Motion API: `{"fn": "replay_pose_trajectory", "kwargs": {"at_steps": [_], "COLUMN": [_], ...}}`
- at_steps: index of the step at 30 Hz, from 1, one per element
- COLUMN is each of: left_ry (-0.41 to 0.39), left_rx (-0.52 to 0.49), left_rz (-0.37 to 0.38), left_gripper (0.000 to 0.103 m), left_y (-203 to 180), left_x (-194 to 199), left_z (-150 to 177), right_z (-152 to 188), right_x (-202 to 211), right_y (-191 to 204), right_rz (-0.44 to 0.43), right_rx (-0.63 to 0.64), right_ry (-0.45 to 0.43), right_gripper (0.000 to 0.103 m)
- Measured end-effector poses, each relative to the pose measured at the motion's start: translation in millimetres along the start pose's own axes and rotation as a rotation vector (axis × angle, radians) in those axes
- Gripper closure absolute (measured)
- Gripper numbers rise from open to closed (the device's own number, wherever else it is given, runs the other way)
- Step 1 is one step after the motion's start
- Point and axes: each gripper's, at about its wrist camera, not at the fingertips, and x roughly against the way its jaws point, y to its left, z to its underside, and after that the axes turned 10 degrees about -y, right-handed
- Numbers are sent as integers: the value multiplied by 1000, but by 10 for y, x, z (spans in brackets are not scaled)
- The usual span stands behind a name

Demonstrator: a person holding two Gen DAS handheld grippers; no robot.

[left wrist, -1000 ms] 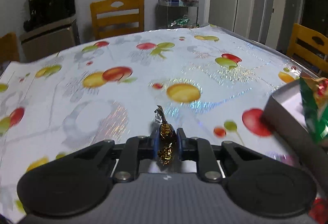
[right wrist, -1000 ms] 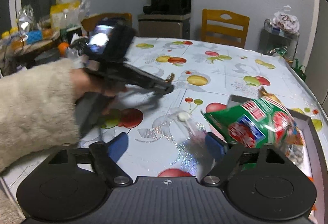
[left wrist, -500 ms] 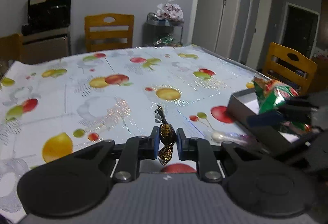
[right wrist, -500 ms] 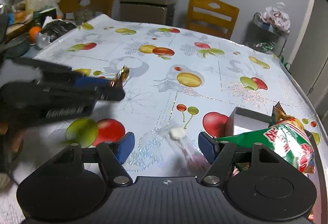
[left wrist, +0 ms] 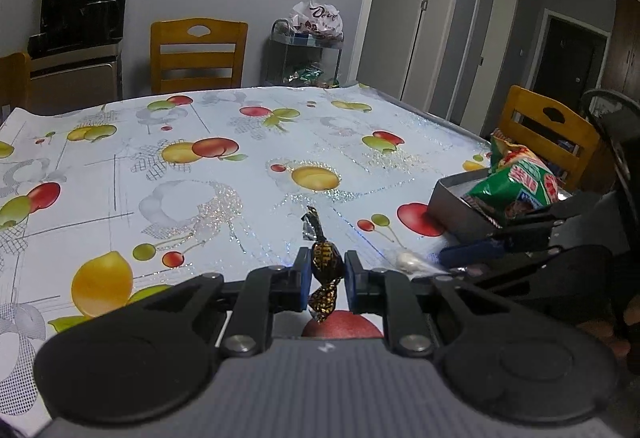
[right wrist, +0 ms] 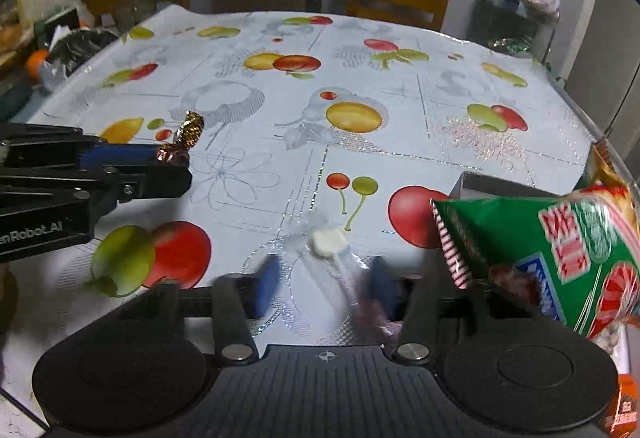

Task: Organize snacks
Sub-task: 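Grasp the gold-wrapped candy with the left tool while the right tool grasps the clear lollipop packet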

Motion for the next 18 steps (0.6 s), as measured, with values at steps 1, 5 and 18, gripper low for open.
{"fn": "replay_pose_trajectory", "kwargs": {"at_steps": [1,5,18], "left_ry": [1,8,32], "left_rx": [1,3,-9], "left_rz": [-1,-2,4], "left_gripper": [89,89,89], "left_y": [2,9,-5], "left_x": [-2,-21,-55], "left_z": [1,10,47], "right_z": [6,34,43], "right_x": [15,104,47], "right_y": [4,51,151], "right_rz": [2,-7,-19], "right_rx": [1,-8,24], "right_ry": [0,-2,-13], "right_gripper": [83,90,60]}}
